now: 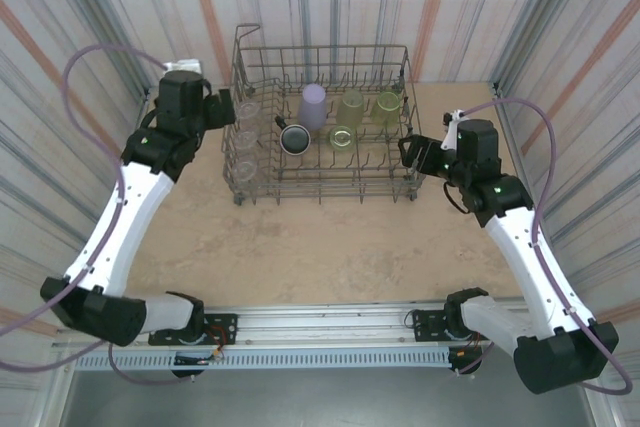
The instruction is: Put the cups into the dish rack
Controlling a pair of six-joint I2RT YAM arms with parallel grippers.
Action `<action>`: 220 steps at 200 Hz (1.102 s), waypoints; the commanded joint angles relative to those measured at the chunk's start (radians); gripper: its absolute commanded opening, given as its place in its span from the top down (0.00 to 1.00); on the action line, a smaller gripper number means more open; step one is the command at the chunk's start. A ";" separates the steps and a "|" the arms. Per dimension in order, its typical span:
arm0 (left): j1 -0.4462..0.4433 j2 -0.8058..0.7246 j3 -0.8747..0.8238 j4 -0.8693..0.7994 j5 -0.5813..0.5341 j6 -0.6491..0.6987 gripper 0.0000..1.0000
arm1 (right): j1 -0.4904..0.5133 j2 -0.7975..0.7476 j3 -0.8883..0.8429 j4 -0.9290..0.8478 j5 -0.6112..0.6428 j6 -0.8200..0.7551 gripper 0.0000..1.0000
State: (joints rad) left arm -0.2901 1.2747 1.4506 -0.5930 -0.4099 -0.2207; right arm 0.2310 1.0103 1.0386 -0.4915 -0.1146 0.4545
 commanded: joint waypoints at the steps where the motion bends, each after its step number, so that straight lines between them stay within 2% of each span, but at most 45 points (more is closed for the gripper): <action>1: 0.097 -0.091 -0.111 -0.054 -0.040 -0.074 0.01 | -0.017 -0.014 0.016 -0.054 0.112 -0.092 0.01; 32: 0.254 -0.201 -0.335 0.031 0.044 -0.060 0.01 | -0.035 -0.051 -0.051 -0.025 0.219 -0.114 0.01; 62: 0.315 -0.273 -0.551 0.189 0.065 -0.015 0.01 | -0.048 -0.122 -0.220 0.143 0.333 -0.109 0.01; 73: 0.322 -0.277 -0.625 0.247 0.101 0.002 0.01 | -0.057 -0.156 -0.290 0.216 0.358 -0.112 0.01; 92: 0.322 -0.267 -0.783 0.449 0.181 0.062 0.01 | -0.085 -0.210 -0.404 0.336 0.367 -0.120 0.01; 111: 0.323 -0.248 -0.854 0.541 0.117 -0.007 0.01 | -0.117 -0.251 -0.491 0.427 0.369 -0.130 0.01; 122: 0.323 -0.233 -0.877 0.581 0.107 -0.003 0.01 | -0.137 -0.258 -0.516 0.453 0.374 -0.137 0.01; 159: 0.323 -0.176 -0.975 0.801 0.096 0.021 0.01 | -0.187 -0.213 -0.563 0.525 0.406 -0.149 0.01; 220: 0.324 -0.087 -1.107 1.143 0.119 0.073 0.01 | -0.199 -0.089 -0.652 0.737 0.493 -0.160 0.01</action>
State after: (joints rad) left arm 0.0273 1.1442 0.3771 0.3508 -0.2909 -0.1932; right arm 0.0433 0.8875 0.4179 0.1127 0.3099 0.3206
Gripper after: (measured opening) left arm 0.986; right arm 0.987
